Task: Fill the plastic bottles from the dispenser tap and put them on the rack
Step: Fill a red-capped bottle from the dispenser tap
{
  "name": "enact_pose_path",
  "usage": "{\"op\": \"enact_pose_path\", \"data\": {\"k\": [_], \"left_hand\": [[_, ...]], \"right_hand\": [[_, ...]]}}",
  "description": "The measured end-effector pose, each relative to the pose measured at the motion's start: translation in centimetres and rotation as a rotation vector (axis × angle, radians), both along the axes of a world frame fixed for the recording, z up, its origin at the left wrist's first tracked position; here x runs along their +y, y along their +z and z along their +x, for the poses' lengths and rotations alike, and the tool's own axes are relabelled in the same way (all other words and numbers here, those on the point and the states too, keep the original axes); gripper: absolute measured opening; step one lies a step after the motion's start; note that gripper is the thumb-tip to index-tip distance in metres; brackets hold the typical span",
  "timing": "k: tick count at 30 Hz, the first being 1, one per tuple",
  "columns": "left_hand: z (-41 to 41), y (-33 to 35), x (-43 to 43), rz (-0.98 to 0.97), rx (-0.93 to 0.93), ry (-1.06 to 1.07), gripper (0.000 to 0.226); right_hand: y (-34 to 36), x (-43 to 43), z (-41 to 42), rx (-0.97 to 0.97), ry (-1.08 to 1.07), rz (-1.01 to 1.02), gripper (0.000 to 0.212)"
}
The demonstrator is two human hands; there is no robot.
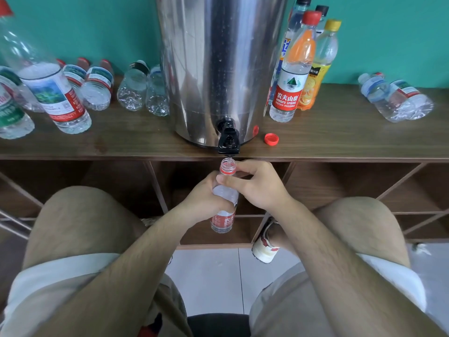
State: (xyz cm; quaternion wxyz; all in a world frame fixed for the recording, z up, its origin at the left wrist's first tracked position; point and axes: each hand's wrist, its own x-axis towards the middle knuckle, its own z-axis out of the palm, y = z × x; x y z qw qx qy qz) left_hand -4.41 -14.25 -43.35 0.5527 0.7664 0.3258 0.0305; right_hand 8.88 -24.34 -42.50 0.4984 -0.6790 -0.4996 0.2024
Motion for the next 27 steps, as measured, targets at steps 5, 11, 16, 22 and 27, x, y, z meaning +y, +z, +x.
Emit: {"op": "enact_pose_path", "data": {"k": [5,11,16,22,27], "left_hand": [[-0.04,0.06,-0.03,-0.011,-0.015,-0.012,0.082],[0.02,-0.31,0.37,-0.012,-0.036,-0.01,0.081],[-0.07,-0.39,0.32,-0.057,-0.055,-0.014,0.081],[-0.29,-0.34,0.19,-0.054,-0.043,-0.017,0.082],[-0.14,-0.24,0.03,-0.033,-0.031,-0.02,0.081]], "right_hand": [[0.19,-0.03,-0.07,-0.02,0.0,-0.016,0.017],[0.35,0.11,-0.17,-0.031,-0.011,-0.023,0.02],[0.21,0.0,0.01,-0.024,-0.023,-0.025,0.02],[0.17,-0.06,-0.07,-0.04,-0.008,-0.03,0.02],[0.31,-0.15,-0.13,-0.028,-0.019,-0.042,0.02]]}}
